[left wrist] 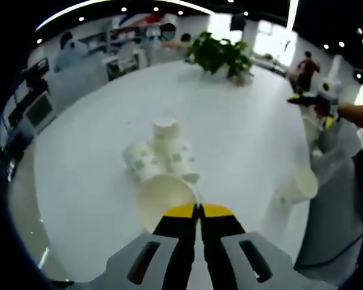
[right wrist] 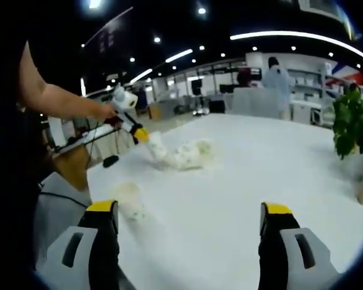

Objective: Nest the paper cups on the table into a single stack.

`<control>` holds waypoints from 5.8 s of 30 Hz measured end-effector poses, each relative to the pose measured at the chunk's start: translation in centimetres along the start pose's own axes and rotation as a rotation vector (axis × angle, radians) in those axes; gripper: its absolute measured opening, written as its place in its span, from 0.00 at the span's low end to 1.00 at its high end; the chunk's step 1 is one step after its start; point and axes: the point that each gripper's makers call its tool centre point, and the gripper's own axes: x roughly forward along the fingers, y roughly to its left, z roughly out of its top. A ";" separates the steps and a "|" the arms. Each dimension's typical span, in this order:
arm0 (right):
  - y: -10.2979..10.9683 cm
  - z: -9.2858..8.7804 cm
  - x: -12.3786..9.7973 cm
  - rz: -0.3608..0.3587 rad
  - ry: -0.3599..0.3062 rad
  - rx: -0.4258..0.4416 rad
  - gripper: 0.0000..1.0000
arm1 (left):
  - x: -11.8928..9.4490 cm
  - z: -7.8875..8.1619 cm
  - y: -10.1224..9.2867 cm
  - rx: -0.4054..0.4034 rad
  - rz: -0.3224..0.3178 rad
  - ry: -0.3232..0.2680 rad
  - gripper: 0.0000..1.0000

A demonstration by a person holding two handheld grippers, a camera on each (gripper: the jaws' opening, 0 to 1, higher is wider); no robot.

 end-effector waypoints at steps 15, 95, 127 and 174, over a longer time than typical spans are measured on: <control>-0.7 -0.3 0.4 -0.001 0.008 -0.067 0.97 | -2.3 2.3 1.7 0.121 0.069 0.113 0.00; -0.5 -0.8 1.3 0.052 0.022 -0.130 1.00 | -3.5 7.4 -18.5 0.450 0.015 0.285 0.00; 0.0 -1.2 1.5 0.062 0.028 -0.122 1.00 | -2.6 4.6 -23.7 0.485 0.044 0.307 0.00; 0.1 -2.5 1.2 0.052 0.038 -0.093 1.00 | 3.9 -0.6 -23.8 0.424 0.033 0.321 0.00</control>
